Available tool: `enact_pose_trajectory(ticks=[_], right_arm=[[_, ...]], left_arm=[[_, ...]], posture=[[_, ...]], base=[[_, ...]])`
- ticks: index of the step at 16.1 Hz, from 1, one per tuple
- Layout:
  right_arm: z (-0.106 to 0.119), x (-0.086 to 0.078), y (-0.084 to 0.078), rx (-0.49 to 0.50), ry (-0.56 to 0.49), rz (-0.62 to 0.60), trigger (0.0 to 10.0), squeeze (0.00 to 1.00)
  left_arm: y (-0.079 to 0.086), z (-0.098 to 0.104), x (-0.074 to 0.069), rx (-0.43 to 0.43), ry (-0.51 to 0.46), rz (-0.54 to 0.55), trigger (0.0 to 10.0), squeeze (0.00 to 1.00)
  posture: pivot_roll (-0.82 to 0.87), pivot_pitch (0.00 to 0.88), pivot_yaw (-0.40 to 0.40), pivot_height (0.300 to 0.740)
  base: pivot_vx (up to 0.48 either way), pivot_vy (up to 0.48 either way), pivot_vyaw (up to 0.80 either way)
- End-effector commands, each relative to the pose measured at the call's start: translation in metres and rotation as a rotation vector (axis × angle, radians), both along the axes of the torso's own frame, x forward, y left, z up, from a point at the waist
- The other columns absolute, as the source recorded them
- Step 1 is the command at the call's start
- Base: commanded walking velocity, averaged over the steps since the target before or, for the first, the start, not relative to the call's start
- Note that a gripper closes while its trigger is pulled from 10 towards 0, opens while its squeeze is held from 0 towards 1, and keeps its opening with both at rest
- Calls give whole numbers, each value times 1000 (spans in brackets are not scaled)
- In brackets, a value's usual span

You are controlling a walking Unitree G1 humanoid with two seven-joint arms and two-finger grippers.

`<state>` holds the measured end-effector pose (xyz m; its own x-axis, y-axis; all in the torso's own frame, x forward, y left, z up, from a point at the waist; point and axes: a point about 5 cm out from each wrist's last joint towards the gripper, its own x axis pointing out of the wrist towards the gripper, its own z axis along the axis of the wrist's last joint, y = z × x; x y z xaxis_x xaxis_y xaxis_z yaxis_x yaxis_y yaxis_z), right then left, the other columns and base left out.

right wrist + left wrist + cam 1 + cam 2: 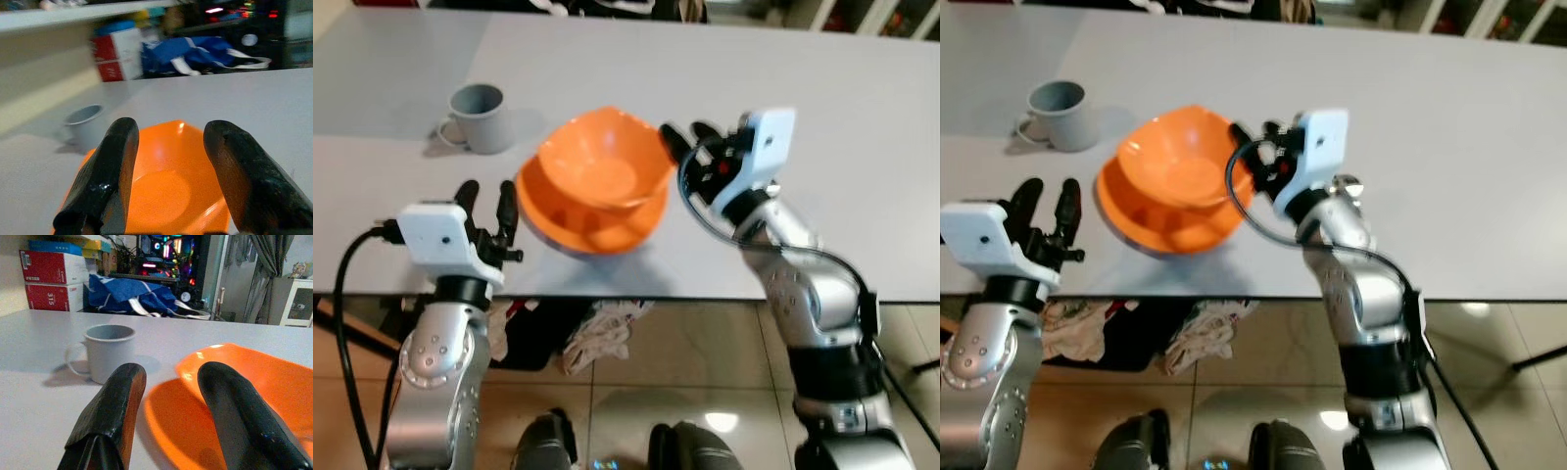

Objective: Setting the table

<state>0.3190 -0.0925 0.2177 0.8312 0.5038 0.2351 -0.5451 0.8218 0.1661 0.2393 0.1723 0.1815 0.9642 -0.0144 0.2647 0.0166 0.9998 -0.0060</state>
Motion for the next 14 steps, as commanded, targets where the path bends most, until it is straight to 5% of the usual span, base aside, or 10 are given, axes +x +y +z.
enact_pose_trajectory(ticks=[1,4,10,14], right_arm=[[-1,-9,2,31,-32,47,10000,0],[-6,-13,8,26,-37,98,10000,0],[-12,-5,-10,27,-37,12,10000,0],[-53,3,-30,-122,68,-146,10000,0]], left_arm=[[-8,-5,-2,-12,11,-67,10000,0],[-17,-5,-1,-17,3,-136,10000,0],[-36,0,6,-5,-35,-255,10000,0],[-42,-14,12,18,7,-311,10000,0]], posture=[[-77,118,4,740],[-83,106,10,740],[-98,88,19,740],[-99,89,18,740]], base=[[0,-431,0],[0,-430,0],[0,-428,0],[0,-429,0]])
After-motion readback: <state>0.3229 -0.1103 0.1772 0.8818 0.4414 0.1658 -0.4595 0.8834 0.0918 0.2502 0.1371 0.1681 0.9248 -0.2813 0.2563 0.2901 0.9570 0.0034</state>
